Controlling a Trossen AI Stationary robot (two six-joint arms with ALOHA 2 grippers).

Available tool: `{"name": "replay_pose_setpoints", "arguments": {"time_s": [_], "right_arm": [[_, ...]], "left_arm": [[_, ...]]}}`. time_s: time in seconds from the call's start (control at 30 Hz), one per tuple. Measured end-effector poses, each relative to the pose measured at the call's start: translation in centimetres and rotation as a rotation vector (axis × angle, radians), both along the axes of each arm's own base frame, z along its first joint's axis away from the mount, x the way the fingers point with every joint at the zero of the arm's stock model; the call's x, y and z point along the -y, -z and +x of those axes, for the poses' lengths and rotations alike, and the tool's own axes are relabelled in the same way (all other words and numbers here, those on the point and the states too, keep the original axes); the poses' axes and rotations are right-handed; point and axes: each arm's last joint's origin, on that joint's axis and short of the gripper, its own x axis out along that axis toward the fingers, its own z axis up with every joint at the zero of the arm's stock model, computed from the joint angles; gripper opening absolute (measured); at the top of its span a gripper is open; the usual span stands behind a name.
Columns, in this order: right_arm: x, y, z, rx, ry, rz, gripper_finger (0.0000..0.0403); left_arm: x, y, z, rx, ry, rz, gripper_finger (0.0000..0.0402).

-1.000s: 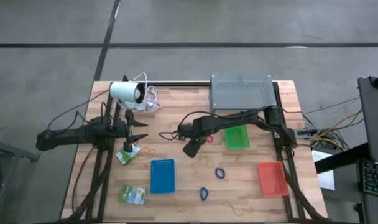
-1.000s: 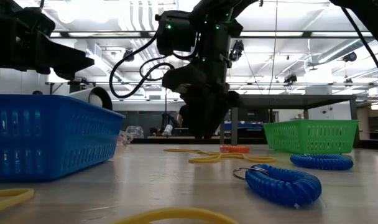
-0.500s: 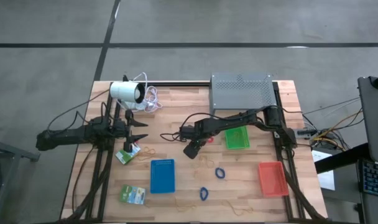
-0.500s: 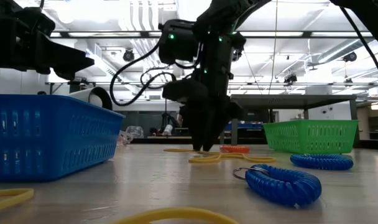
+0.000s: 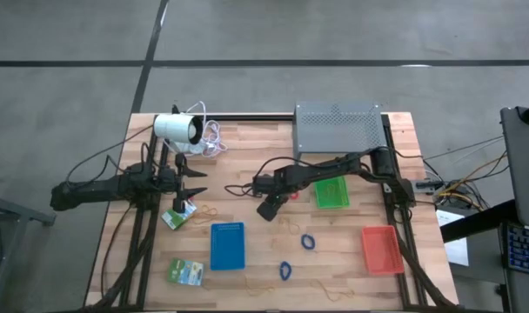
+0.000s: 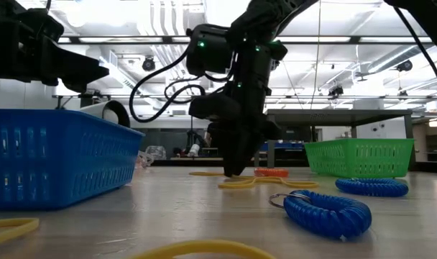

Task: Pick & Place Office Desk Supplies
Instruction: Put the yellow rubber band into the green bin

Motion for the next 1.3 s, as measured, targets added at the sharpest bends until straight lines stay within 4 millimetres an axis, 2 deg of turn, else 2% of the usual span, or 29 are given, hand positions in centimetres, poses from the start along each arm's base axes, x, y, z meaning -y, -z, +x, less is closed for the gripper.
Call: {"name": "replay_pose_setpoints", "arguments": {"time_s": [0.27, 0.5, 0.67, 1.0, 1.3], "right_arm": [[0.0, 0.3, -0.2, -0.013, 0.001, -0.001, 0.0015], [0.0, 0.1, -0.1, -0.010, 0.004, 0.000, 0.0009], [0.0, -0.8, 0.3, 0.014, -0.003, -0.001, 0.0008], [0.0, -5.7, -0.3, 0.139, -0.025, -0.030, 0.0008], [0.2, -12.4, -2.5, 0.309, -0.048, -0.134, 0.0008]], "left_arm": [[0.0, 0.0, 0.0, 0.000, 0.000, 0.000, 0.0212], [0.0, 0.0, 0.0, 0.000, 0.001, 0.000, 0.0212], [0.0, 0.0, 0.0, 0.000, 0.000, 0.000, 0.0212], [0.0, 0.0, 0.0, 0.000, 0.000, 0.000, 0.0212], [0.0, 0.0, 0.0, 0.000, 0.000, 0.000, 0.0212]]}}
